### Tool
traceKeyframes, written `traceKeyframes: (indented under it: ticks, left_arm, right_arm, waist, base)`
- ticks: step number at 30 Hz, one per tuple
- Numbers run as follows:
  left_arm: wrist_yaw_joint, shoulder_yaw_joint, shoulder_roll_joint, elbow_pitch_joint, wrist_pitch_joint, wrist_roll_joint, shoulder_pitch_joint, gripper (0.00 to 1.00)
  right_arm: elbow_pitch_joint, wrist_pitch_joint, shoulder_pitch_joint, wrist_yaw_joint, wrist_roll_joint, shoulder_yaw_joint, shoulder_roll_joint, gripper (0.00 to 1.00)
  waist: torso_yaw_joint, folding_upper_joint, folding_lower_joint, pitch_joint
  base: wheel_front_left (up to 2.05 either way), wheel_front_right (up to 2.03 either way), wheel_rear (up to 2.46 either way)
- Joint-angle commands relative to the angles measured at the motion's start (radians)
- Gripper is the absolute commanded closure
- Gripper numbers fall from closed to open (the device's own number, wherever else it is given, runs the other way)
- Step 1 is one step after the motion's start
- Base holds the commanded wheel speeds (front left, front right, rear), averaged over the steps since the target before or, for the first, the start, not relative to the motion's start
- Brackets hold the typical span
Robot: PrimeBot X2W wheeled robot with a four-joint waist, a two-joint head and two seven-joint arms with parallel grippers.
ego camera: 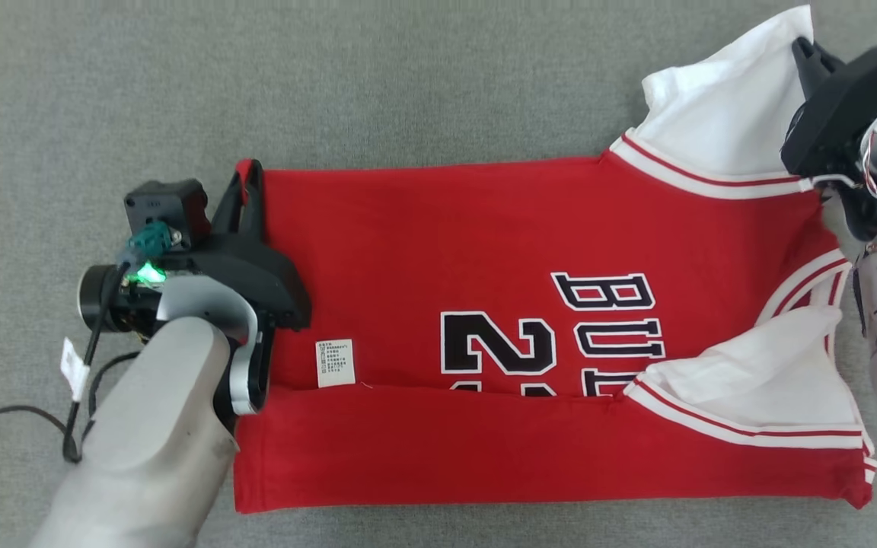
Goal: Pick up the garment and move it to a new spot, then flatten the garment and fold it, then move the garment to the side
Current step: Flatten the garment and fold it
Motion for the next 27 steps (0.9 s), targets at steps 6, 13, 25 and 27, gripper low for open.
traceKeyframes:
  ticks: [6, 13, 25, 27]
  left_arm:
    - [-0.02, -0.009, -0.003, -0.01, -0.065, -0.011, 0.08, 1.0]
    - [-0.018, -0.015, 0.016, -0.055, -0.109, -0.013, 0.214, 1.0]
    - [0.014, -0.01, 0.05, -0.072, -0.097, -0.028, 0.317, 1.0]
    - [0.016, -0.01, 0.051, -0.072, -0.097, -0.03, 0.319, 1.0]
  right_arm:
    - [-0.069, 0.019, 0.125, -0.003, 0.13, 0.027, -0.013, 1.0]
    - [-0.298, 0.135, 0.378, -0.003, 0.269, 0.054, -0.083, 1.0]
    - [-0.665, 0.415, 0.729, -0.003, 0.304, -0.014, -0.076, 1.0]
    - [-0.69, 0.435, 0.748, -0.003, 0.297, -0.023, -0.072, 1.0]
  waist:
    - [-0.012, -0.0002, -0.0002, -0.081]
    - [-0.016, -0.0002, -0.0002, -0.143]
    - [-0.04, -0.0002, -0.0002, -0.179]
    - [-0.041, -0.0002, -0.0002, -0.181]
  base:
    - [0.0, 0.0, 0.0]
    - [0.0, 0.0, 0.0]
    - [0.0, 0.0, 0.0]
    - [0.0, 0.0, 0.0]
